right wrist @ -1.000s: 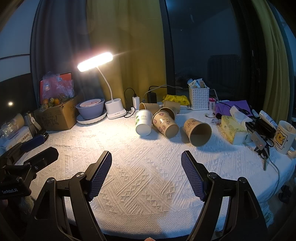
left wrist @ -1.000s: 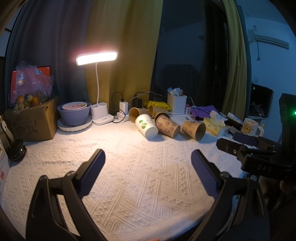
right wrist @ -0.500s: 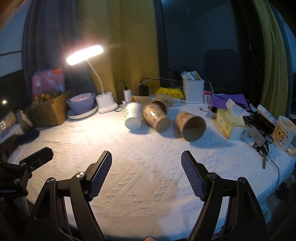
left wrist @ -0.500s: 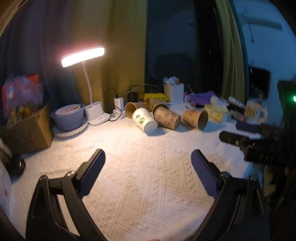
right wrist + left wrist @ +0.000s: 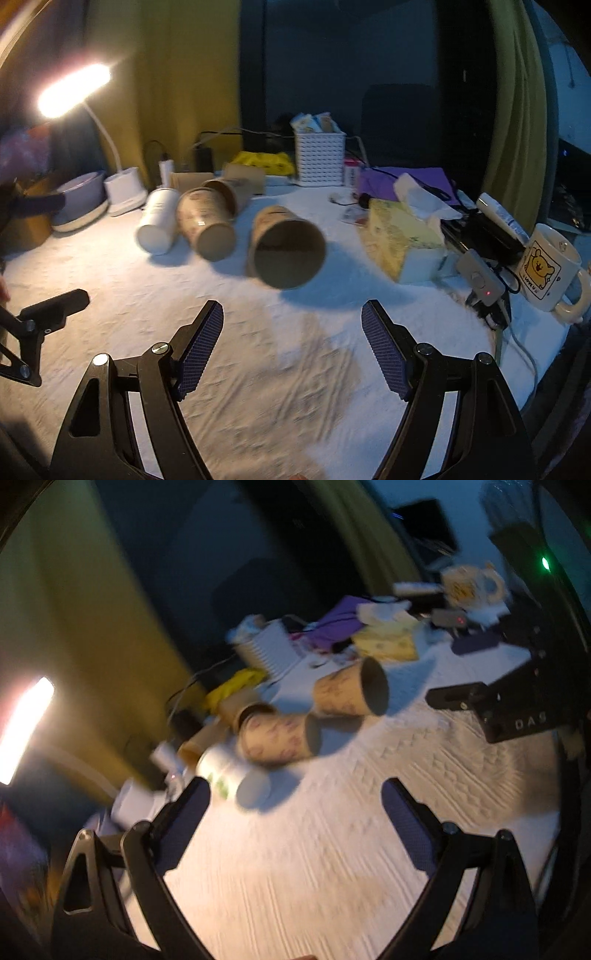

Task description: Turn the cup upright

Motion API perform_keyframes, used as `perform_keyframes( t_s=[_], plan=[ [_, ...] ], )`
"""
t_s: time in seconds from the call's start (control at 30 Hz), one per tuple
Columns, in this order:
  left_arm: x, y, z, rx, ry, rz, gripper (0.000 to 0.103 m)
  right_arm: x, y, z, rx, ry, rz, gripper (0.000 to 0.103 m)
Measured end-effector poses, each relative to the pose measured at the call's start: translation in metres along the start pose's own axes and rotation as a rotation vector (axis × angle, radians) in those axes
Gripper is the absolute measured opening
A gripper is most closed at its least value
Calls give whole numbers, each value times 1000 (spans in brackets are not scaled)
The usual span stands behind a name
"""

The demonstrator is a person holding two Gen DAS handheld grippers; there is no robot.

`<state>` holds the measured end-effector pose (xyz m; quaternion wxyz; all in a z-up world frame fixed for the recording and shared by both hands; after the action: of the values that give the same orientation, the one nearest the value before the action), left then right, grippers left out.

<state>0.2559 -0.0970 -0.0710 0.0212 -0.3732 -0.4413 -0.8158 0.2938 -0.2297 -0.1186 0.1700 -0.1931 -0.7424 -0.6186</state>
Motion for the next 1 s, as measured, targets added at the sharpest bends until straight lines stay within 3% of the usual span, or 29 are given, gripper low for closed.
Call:
perform_keyframes(
  t_s=[0.27,0.7,1.0],
  plan=[
    [-74,36,-2,-286,-55,97,95,-32,7,-25,-44,-21,31,80],
    [-159,65,-10,-600,-221,252,95,-57,14,-48,-121,-11,107,80],
    [-194,87,-34,-784,-294,243,94,-62,14,-67,-161,-35,120,80]
  ],
)
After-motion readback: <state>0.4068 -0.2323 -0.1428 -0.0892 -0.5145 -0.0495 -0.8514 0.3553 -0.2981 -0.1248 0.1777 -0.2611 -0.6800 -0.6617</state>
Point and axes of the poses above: each gripper's, at about its wrist camera, not at the fingertips, and x roughly against the way its jaws point, z to its left, y to its top, the point moved 9 cm from there along -x, roughly the way its jaws point, and after that the axes turned 15 degrees about -y, right-handed, at the moved point
